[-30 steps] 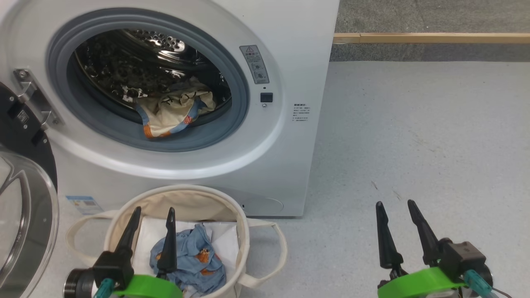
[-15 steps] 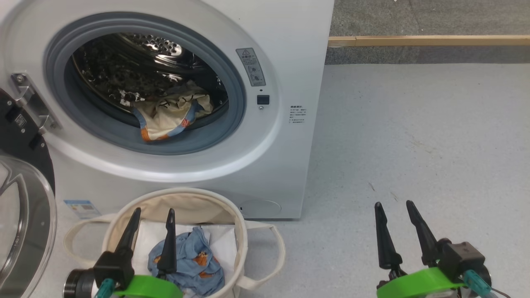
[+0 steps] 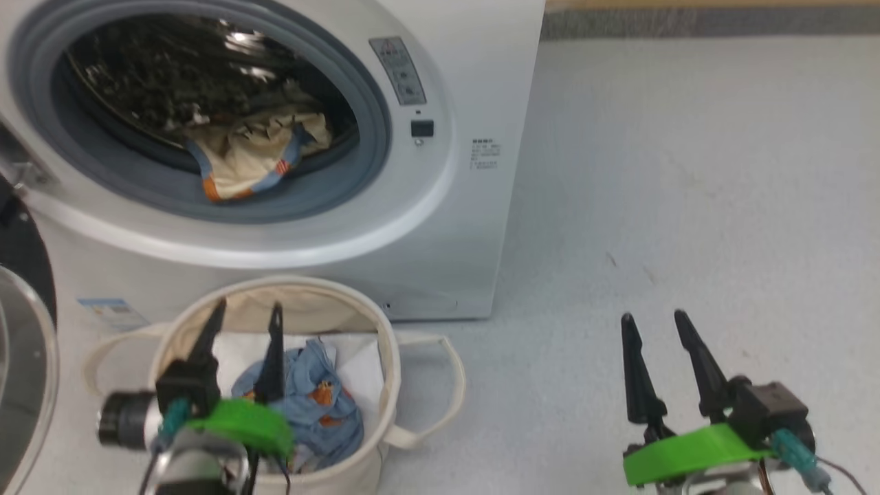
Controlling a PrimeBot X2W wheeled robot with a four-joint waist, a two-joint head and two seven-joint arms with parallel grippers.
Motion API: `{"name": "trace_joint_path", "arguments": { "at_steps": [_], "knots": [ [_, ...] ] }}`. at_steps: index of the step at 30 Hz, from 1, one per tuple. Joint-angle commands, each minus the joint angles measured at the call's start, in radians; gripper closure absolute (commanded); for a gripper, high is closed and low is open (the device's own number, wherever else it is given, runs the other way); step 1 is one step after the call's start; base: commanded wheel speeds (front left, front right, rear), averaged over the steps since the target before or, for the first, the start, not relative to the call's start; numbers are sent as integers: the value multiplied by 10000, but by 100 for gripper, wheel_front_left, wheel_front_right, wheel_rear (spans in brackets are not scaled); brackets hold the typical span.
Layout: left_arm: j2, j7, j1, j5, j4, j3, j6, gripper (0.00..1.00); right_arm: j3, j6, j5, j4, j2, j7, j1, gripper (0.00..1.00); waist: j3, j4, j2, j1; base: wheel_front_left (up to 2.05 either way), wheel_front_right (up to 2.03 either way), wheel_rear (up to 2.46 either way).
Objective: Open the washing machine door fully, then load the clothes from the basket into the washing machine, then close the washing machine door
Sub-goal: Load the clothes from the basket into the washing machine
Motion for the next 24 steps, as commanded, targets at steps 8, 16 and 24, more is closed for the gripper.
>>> {"name": "trace_joint_path", "arguments": {
  "at_steps": [8,16,24],
  "knots": [
    [852,-47,-2894,314,1038,293,-102,0,327,2,-167,-602,-54,-48,-1299,0,2073,-414,0,1,0,0,0],
    [1203,-47,-5110,168,2696,320,-369,0,430,2,-161,-729,-54,-48,-1886,0,3174,-649,0,1,0,0,0],
    [1865,-47,-7187,696,4824,32,108,0,575,2,19,-833,-54,-48,-2289,0,3910,-1158,0,1,0,0,0]
  ]
}}
